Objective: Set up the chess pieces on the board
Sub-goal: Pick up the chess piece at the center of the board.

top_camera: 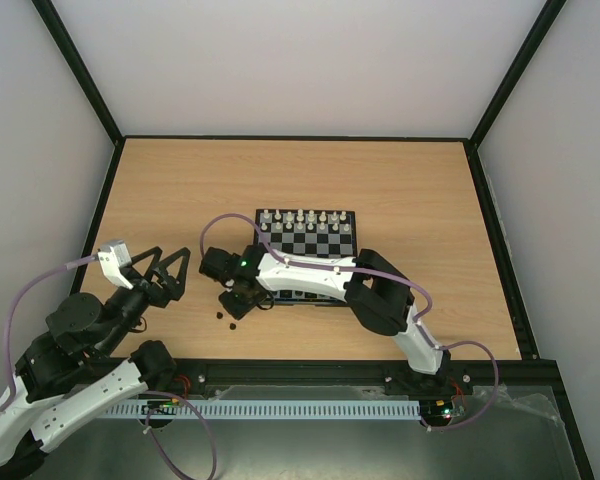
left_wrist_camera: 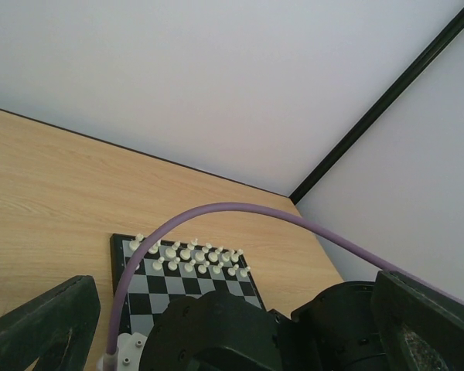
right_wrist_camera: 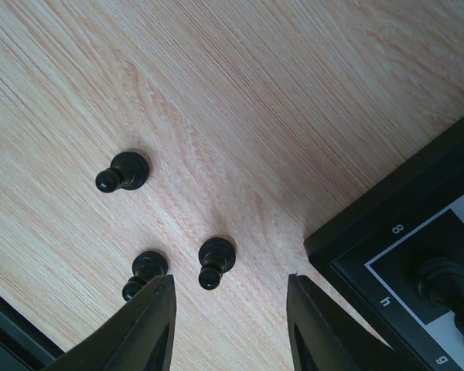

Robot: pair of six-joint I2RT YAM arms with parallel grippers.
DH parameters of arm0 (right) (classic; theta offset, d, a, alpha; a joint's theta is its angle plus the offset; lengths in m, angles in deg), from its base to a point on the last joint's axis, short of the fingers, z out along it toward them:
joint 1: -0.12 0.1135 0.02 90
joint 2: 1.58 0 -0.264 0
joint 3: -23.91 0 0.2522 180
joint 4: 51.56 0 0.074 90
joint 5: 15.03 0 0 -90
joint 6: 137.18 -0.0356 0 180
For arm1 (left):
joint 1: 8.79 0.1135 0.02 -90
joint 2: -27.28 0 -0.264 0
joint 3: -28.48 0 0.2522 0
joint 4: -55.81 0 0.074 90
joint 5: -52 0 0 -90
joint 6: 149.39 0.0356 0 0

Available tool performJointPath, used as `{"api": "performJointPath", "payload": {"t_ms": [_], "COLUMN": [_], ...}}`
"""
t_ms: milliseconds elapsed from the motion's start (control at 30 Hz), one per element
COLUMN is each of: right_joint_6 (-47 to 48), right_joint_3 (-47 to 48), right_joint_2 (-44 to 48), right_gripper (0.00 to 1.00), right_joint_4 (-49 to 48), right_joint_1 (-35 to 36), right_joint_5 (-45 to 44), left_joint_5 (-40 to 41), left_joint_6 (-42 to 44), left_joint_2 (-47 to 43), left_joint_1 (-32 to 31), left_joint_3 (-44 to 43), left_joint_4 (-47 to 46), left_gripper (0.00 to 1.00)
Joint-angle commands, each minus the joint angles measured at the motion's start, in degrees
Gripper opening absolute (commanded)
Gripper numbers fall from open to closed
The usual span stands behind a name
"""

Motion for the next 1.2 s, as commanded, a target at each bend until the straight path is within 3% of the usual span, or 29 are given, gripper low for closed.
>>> {"api": "performJointPath", "payload": {"t_ms": [0, 467, 867, 1167], "right_joint_6": [0.18, 0.71, 1.11, 1.25], "right_joint_3": [1.69, 1.87, 2.78, 2.84], "right_joint_2": [-1.56, -2.91, -4.05, -4.72], "right_gripper": [0.39, 0.33, 0.18, 0.15], "right_joint_4": [3.38, 3.21, 3.59, 3.75], "right_joint_1": [0.42, 0.68, 0.77, 0.82], "right_joint_5": [0.66, 2.2, 2.76, 2.96], "left_joint_5": [-0.08, 0.22, 0.19, 0.2], "left_joint_6": [0.6, 0.55, 0.54, 0.58], "left_joint_2": [-0.28, -0.03, -0.04, -0.04], "left_joint_1": [-0.3, -0.34, -0.31, -0.33], "left_joint_3": [0.12, 0.12, 0.08, 0.1], "left_joint_4": [-1.01, -0.95, -0.95, -0.98], "left_gripper": [0.99, 0.99, 0.99, 0.99]}}
